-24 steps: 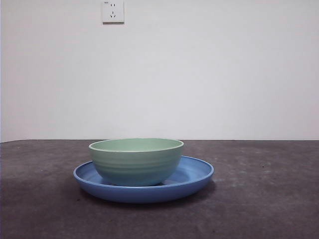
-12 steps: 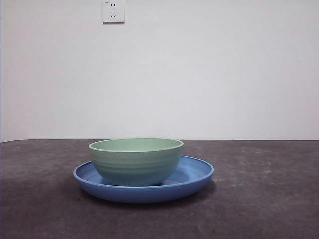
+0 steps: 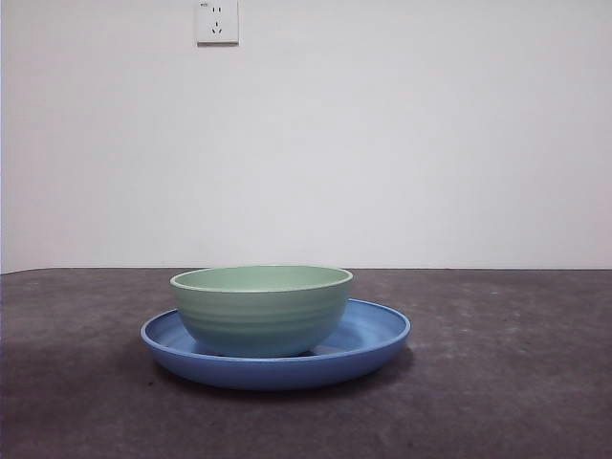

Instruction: Place the green bowl on the blue plate

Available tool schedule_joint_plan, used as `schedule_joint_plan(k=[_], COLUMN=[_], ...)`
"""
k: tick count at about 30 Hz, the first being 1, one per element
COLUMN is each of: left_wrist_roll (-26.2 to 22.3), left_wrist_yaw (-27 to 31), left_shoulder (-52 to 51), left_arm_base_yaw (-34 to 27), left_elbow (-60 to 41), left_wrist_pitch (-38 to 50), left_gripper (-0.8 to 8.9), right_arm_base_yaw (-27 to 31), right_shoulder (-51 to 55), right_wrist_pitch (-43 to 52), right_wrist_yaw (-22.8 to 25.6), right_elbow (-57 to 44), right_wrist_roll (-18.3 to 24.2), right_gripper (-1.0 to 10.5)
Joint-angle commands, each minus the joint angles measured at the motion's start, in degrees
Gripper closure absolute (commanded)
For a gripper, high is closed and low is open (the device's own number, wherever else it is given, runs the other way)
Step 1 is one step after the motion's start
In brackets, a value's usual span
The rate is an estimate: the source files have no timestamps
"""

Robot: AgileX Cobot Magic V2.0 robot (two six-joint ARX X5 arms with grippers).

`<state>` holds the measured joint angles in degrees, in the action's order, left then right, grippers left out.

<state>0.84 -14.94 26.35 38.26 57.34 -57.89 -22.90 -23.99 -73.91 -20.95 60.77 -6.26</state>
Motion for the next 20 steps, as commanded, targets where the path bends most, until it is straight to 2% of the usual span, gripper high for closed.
schedule_joint_plan(k=[1, 12, 16, 20], left_wrist_roll=[0.1, 0.0, 0.0, -0.7], left_wrist_yaw=[-0.1, -0.1, -0.1, -0.1], left_shoulder=[0.2, -0.5, -1.4, -3.0], left_arm_base_yaw=[0.2, -0.9, -7.7, -18.8], left_elbow=[0.6, 0.5, 0.5, -0.5], left_wrist_pitch=[0.6, 0.6, 0.7, 2.1], left_gripper=[7.88, 7.88, 7.88, 7.88], right_arm_base_yaw=[-0.4, -0.4, -0.4, -0.4], right_shoulder=[-0.2, -0.2, -0.2, -0.2], right_wrist_pitch=[0.7, 0.8, 0.8, 0.8], right_wrist_yaw=[0.0, 0.0, 0.0, 0.0], right_elbow=[1.0, 1.0, 1.0, 1.0], right_wrist_roll=[0.3, 0.3, 0.3, 0.3], right_gripper=[9.2, 9.2, 9.2, 9.2])
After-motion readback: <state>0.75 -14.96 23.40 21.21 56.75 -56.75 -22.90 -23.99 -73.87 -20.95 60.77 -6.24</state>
